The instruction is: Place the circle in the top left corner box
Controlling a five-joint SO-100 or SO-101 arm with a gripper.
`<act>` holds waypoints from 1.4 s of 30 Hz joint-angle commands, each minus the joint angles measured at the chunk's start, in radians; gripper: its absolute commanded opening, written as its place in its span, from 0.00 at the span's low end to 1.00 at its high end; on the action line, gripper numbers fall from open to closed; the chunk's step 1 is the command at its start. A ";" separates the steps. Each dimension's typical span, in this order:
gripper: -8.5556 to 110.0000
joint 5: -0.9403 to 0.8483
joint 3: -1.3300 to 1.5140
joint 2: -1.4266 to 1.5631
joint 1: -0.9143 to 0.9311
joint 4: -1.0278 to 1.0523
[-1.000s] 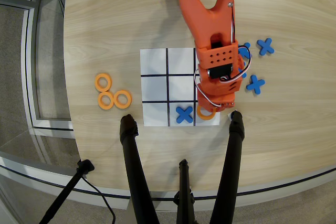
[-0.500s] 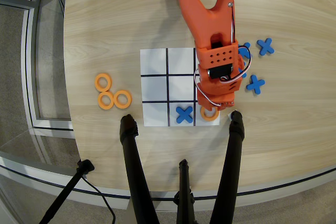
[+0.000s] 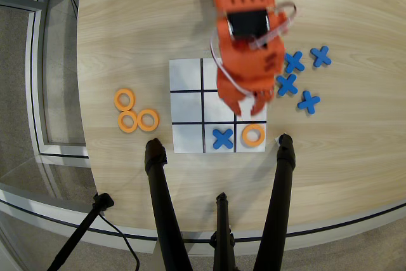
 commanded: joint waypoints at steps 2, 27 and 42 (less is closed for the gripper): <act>0.13 -0.041 0.307 0.545 0.035 0.199; 0.07 -0.087 0.742 1.121 1.106 0.692; 0.07 -0.086 0.742 1.120 1.657 0.704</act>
